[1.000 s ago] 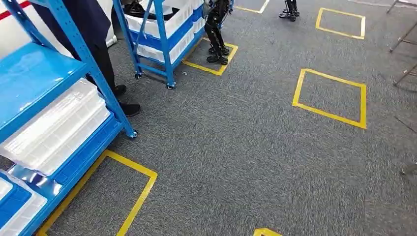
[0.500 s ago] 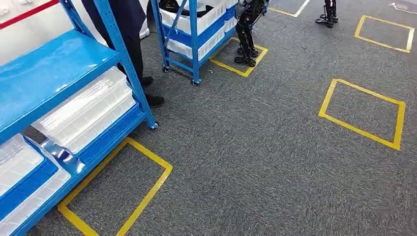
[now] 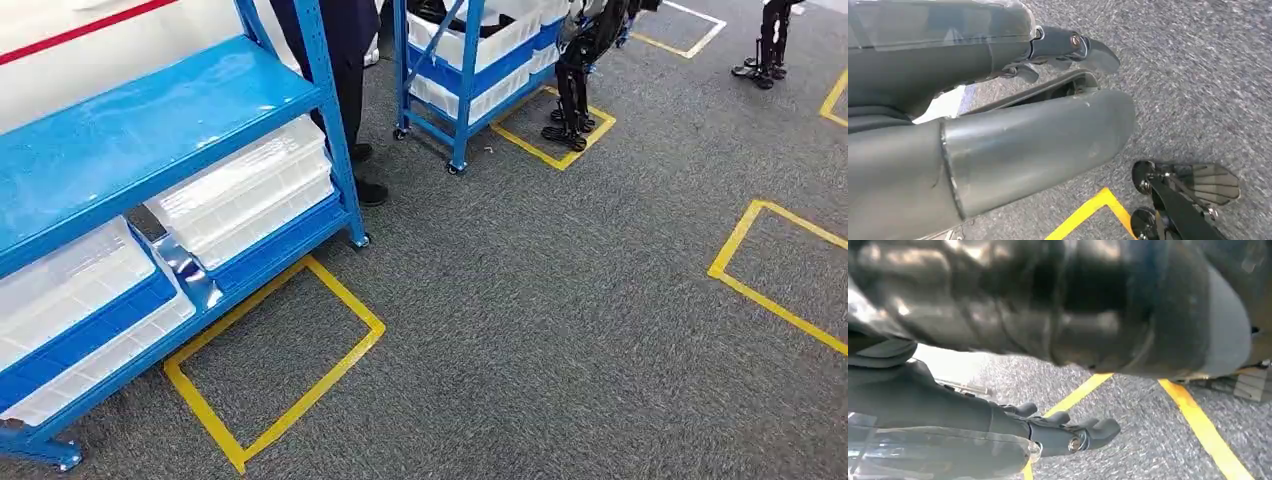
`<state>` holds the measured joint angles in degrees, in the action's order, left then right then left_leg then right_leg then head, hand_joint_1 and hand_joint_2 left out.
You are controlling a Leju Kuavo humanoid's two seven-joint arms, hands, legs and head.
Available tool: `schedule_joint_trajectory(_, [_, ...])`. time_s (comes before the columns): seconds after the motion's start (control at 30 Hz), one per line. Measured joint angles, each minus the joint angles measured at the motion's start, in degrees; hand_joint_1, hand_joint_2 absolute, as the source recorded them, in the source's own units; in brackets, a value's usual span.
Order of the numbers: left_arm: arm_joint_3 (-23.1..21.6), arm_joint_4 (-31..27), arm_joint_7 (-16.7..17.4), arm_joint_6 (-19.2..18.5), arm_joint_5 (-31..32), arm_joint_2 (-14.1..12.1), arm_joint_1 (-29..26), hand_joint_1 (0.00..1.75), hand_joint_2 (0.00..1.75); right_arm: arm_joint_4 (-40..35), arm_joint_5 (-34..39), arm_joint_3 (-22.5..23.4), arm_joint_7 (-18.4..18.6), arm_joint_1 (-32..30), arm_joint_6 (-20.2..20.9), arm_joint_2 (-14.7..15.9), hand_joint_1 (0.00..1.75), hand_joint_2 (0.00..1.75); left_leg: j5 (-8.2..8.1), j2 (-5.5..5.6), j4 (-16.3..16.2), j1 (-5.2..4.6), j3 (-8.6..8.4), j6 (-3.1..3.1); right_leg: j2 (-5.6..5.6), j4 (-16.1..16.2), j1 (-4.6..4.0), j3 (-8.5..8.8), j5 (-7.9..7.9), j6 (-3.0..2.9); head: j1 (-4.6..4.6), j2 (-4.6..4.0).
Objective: Take the parts from the cabinet and place them on the table.
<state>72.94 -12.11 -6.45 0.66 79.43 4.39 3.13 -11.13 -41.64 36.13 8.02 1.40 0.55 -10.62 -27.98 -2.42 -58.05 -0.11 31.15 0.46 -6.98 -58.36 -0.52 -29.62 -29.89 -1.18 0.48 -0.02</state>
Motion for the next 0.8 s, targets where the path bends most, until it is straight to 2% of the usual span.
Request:
schedule_joint_trajectory(0.03, [0.00,0.00,0.00,0.00,0.00,0.04,-0.04,0.00,0.00,0.00,-0.09,0.00,-0.02,0.09,-0.04,0.02,0.00,0.00,0.54,0.66,0.79,0.59,-0.24,0.66,-0.07,-0.12,-0.22,0.15,-0.22,0.47,0.02,0.00])
schedule_joint_trajectory(0.07, [0.00,0.00,-0.04,0.00,0.00,0.33,-0.01,0.00,0.00,0.00,-0.13,0.02,0.00,0.05,-0.20,0.09,0.00,0.00,0.91,1.03,1.06,0.75,-0.60,0.81,3.04,-1.04,0.23,-0.03,-1.16,1.00,0.06,0.02])
schedule_joint_trajectory(0.1, [0.00,0.00,-0.04,0.00,0.00,0.39,0.09,0.00,0.00,0.00,-0.13,0.05,-0.02,-0.10,-0.24,0.11,0.00,0.00,1.08,1.42,1.06,0.84,-0.39,1.09,5.21,-3.30,0.40,-1.15,-3.10,1.13,0.04,0.02])
schedule_joint_trajectory(0.13, [0.00,0.00,-0.04,-0.02,0.00,0.41,0.17,0.00,0.00,0.00,-0.13,0.11,0.00,-0.26,-0.39,0.11,0.00,0.00,1.18,1.95,1.05,0.85,-0.12,1.25,6.34,-7.54,0.67,-3.13,-5.66,1.32,0.04,0.00])
schedule_joint_trajectory(0.17, [0.00,0.00,-0.07,-0.02,0.00,0.44,0.23,0.00,0.00,0.00,-0.15,0.15,0.00,-0.33,-0.59,0.17,0.00,0.00,1.27,2.45,1.03,0.84,0.07,1.33,6.67,-12.18,0.86,-5.29,-7.83,1.51,0.02,0.00])
schedule_joint_trajectory(0.2, [0.00,0.00,-0.09,-0.04,0.02,0.52,0.24,0.00,0.00,0.00,-0.17,0.24,0.00,-0.37,-0.72,0.26,0.00,0.00,1.34,3.12,0.93,0.83,0.26,1.32,6.76,-16.59,0.93,-7.40,-9.35,1.65,0.04,0.00])
schedule_joint_trajectory(0.23, [0.00,0.00,-0.09,-0.04,0.04,0.52,0.21,0.00,0.00,0.00,-0.22,0.26,0.02,-0.38,-0.72,0.31,0.00,0.00,1.38,3.89,0.87,0.87,0.31,1.26,6.76,-18.12,1.03,-8.21,-9.03,1.77,0.02,0.02])
schedule_joint_trajectory(0.27, [0.00,0.00,-0.09,-0.07,0.11,0.52,0.16,0.00,0.00,0.00,-0.28,0.29,0.11,-0.37,-0.74,0.37,0.00,0.00,1.41,4.71,0.81,0.93,0.24,1.19,6.80,-16.36,1.28,-7.45,-7.00,1.88,0.04,0.02])
schedule_joint_trajectory(0.3, [0.00,0.00,-0.07,-0.09,0.22,0.54,0.17,0.00,0.00,0.00,-0.33,0.29,0.15,-0.36,-0.74,0.42,0.00,0.00,1.39,5.53,0.68,1.01,0.17,1.12,6.94,-12.54,1.50,-5.57,-4.39,1.95,0.02,0.00])
schedule_joint_trajectory(0.33, [0.00,0.00,-0.07,-0.09,0.26,0.68,0.20,0.00,0.00,0.00,-0.39,0.31,0.15,-0.39,-0.74,0.48,0.00,0.00,1.30,6.35,0.45,1.12,0.17,0.86,7.63,-7.25,1.75,-3.13,-1.49,2.04,0.02,0.00])
schedule_joint_trajectory(0.37, [0.00,0.00,-0.07,-0.09,0.26,0.72,0.22,0.00,0.00,0.00,-0.52,0.31,0.15,-0.53,-0.74,0.48,0.00,0.00,1.17,7.05,0.13,1.24,0.26,0.51,9.66,-2.29,2.09,-0.95,0.52,2.11,0.04,0.00])
schedule_joint_trajectory(0.4, [0.00,0.00,-0.07,-0.09,0.28,0.72,0.32,0.00,0.00,0.06,-0.61,0.35,0.15,-0.73,-0.72,0.48,0.00,0.00,1.23,7.59,-0.04,1.13,0.68,-0.04,12.23,-1.32,1.90,-0.51,-0.68,2.09,0.04,0.00])
schedule_joint_trajectory(0.5, [0.00,0.00,0.00,-0.09,0.35,0.72,0.15,0.00,0.00,0.04,-0.96,0.39,0.15,-0.41,-0.74,0.50,0.00,0.00,1.84,9.37,0.15,1.40,1.34,-1.38,10.30,-1.19,1.31,-0.84,-0.15,0.90,0.02,0.00])
schedule_joint_trajectory(0.53, [0.00,0.00,0.02,-0.09,0.35,0.72,-0.02,0.00,0.00,0.04,-1.03,0.39,0.15,-0.31,-0.70,0.52,0.00,0.00,1.96,10.04,0.26,1.41,1.73,-1.77,9.53,-0.79,1.62,-0.76,0.15,0.39,0.02,0.00])
schedule_joint_trajectory(0.57, [0.00,0.00,0.02,-0.09,0.35,0.76,-0.03,0.00,0.00,0.04,-1.12,0.39,0.15,-0.30,-0.63,0.52,0.00,0.00,1.37,8.17,-0.49,1.49,1.79,-1.82,8.58,-0.38,1.81,-0.65,0.47,-0.22,0.00,0.00])
schedule_joint_trajectory(0.6, [0.00,0.00,0.07,-0.11,0.37,0.87,0.02,0.00,0.00,0.04,-1.14,0.39,0.15,-0.36,-0.57,0.55,0.00,0.00,-0.38,5.10,-2.63,1.22,2.77,-1.84,7.98,-0.21,1.66,-0.67,0.52,-0.86,-0.02,0.00])
schedule_joint_trajectory(0.63, [0.00,0.00,0.04,-0.11,0.39,0.87,0.19,0.00,0.00,0.04,-1.14,0.39,0.13,-0.54,-0.55,0.52,0.00,0.00,-3.13,3.72,-7.03,1.22,4.86,-1.99,7.00,-0.22,1.39,-0.84,0.55,-1.06,-0.02,0.00])
schedule_joint_trajectory(0.7, [0.00,0.00,0.04,-0.11,0.39,0.87,0.35,0.00,0.00,0.07,-1.14,0.42,0.15,-0.74,-0.55,0.55,0.00,0.00,-7.39,3.09,-16.45,1.24,9.03,-2.17,5.12,-0.28,0.96,-1.12,0.50,-1.24,-0.02,0.00])
schedule_joint_trajectory(0.73, [0.00,0.00,0.04,-0.11,0.39,0.87,0.32,0.00,0.00,0.07,-1.14,0.42,0.16,-0.74,-0.55,0.55,0.00,0.00,-7.86,2.99,-18.83,1.24,9.89,-2.17,4.30,-0.29,0.80,-1.23,0.49,-1.29,-0.02,0.02])
schedule_joint_trajectory(0.77, [0.00,0.00,0.04,-0.11,0.39,0.87,0.19,0.00,0.00,0.07,-1.14,0.42,0.15,-0.73,-0.55,0.55,0.00,0.00,-6.79,2.87,-18.04,1.24,9.18,-2.06,3.48,-0.30,0.67,-1.20,0.48,-1.31,-0.02,0.00])
schedule_joint_trajectory(0.8, [0.00,0.00,0.07,-0.11,0.39,0.87,0.01,0.00,0.00,0.07,-1.14,0.44,0.13,-0.67,-0.55,0.57,0.00,0.00,-4.84,2.70,-14.71,1.21,7.16,-1.86,2.78,-0.31,0.56,-1.09,0.45,-1.33,-0.02,0.00])
